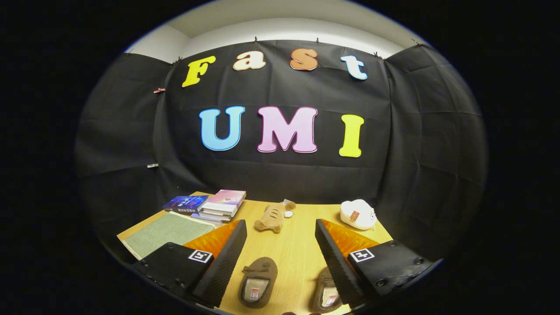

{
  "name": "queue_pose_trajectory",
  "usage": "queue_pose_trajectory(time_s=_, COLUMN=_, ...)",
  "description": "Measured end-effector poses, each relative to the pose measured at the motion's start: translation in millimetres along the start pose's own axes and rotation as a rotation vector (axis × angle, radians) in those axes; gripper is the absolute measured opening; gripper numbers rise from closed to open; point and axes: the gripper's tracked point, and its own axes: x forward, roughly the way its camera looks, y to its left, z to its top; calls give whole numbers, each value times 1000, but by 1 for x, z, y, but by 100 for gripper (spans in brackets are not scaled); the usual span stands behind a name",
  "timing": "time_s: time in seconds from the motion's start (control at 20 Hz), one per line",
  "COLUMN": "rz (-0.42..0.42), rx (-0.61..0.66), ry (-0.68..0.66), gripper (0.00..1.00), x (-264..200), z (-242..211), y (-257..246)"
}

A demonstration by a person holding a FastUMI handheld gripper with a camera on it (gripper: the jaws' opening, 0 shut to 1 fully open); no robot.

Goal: Open the storage box then place both shoes into the box .Put the left shoe in first, then the right shoe, with the right side of both shoes facing outward in a uniform manner.

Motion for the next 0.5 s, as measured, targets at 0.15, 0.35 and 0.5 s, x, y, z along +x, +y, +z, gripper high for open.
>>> queue_pose_trajectory(time_s=0.15, rz=96, rx=63, ry=62, gripper=98, x=4, z=-18, y=22)
queue_pose_trajectory(time_s=0.35, rz=262, rx=138, ry=169, gripper=99, x=1, z=-47, y=61)
queue_pose_trajectory(time_s=0.5, rz=420, rx=179, ry=234, gripper=98, x=-12, z=-64, y=99)
